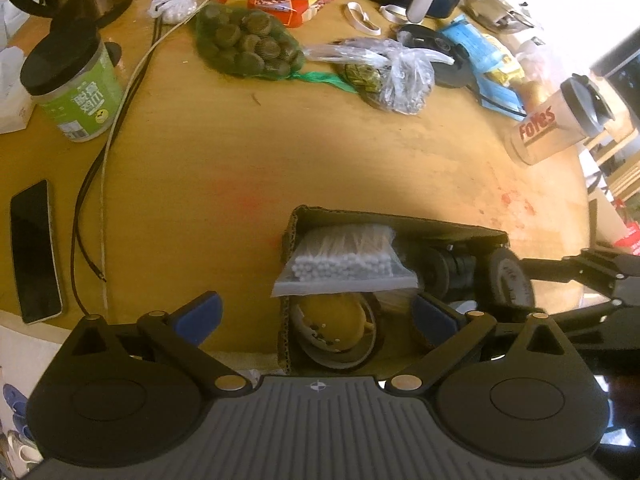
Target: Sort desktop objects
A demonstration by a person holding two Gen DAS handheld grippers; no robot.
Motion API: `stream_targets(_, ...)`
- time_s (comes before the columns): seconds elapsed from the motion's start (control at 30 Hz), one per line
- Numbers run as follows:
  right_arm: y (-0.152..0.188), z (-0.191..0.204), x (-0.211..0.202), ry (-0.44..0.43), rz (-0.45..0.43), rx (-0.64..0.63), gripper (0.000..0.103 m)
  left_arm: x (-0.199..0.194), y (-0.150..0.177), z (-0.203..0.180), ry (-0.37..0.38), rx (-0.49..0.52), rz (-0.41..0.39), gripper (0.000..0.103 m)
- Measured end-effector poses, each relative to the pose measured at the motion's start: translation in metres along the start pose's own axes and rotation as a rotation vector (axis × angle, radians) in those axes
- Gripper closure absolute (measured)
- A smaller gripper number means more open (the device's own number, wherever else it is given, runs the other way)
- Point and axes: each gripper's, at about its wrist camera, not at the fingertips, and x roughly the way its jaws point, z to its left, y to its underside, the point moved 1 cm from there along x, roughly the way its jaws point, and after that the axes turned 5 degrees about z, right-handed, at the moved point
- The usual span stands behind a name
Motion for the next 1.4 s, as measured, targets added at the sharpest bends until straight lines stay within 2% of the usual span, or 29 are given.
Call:
stream_targets(0.13, -0.003, 0.016, 0.011, -0.001, 0.017, -0.056, 0.027, 0.000, 0.001, 0.004, -0.007, -0.010, 0.002, 0.000)
stream_targets(0.23, -0.004, 0.026, 0.013, 0.011, 0.010, -0.096, 0.010, -0.002, 0.001, 0.005, -0.010, -0.014, 0.000, 0.000)
stream_targets(0.33, -0.004, 0.025, 0.008, 0.001, -0.010, -0.103, 0.004, -0.001, 0.001, 0.006, -0.013, -0.016, 0.003, 0.000)
stream_targets(0.73, 0.001, -0.002, 0.004, 0.040, 0.005, -0.016, 0.003, -0.002, -0.003, 0.005, -0.020, -0.007, 0.004, 0.000)
stream_targets(1.4, -0.001, -0.015, -0.002, 0.107, 0.032, 0.049, 0.000, -0.007, -0.007, 0.002, -0.041, -0.010, -0.017, 0.000)
